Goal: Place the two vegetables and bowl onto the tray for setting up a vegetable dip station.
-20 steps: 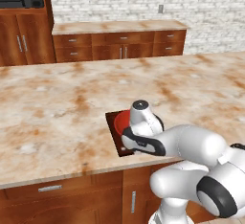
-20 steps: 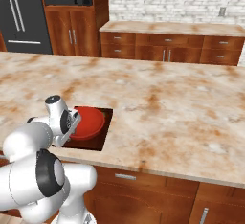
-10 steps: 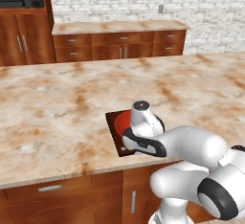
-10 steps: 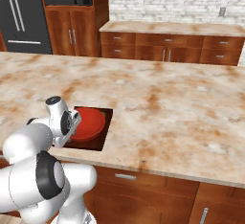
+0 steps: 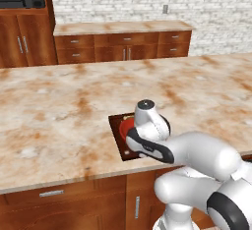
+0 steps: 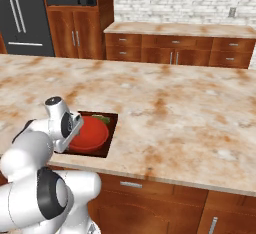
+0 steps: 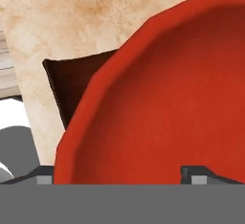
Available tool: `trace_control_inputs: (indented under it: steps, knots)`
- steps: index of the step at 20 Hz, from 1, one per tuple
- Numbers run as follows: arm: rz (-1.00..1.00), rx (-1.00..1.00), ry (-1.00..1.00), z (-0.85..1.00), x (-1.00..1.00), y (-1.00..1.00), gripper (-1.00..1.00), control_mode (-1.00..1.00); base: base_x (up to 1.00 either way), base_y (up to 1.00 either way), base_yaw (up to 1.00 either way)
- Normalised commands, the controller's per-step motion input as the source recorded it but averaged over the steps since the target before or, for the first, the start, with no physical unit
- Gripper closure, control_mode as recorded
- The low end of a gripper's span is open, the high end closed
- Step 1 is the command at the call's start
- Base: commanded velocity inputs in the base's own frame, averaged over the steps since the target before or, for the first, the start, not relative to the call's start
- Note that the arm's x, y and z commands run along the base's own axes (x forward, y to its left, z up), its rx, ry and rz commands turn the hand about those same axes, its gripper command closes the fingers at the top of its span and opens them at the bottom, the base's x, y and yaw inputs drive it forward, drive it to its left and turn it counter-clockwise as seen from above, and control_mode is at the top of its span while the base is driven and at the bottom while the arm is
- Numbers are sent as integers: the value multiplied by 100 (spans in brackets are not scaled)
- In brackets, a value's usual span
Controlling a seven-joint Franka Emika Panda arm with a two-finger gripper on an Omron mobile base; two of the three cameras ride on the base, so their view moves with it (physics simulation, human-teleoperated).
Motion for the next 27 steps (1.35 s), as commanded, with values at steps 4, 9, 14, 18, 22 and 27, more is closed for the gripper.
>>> trace_control_inputs:
  steps: [4,9,14,18,22,27]
  knots:
    - [0,0,0,35,-24,-1,-100,-100,0,0,0]
    - [0,0,0,49,-27,-10,-100,-100,0,0,0]
    - [-1,0,1,51,-27,-29,-100,-100,0,0,0]
    - [-3,1,2,43,-29,-60,-100,-100,0,0,0]
    - [-2,0,2,29,-23,-66,-100,-100,0,0,0]
    - [0,0,0,11,-22,-73,-100,-100,0,0,0]
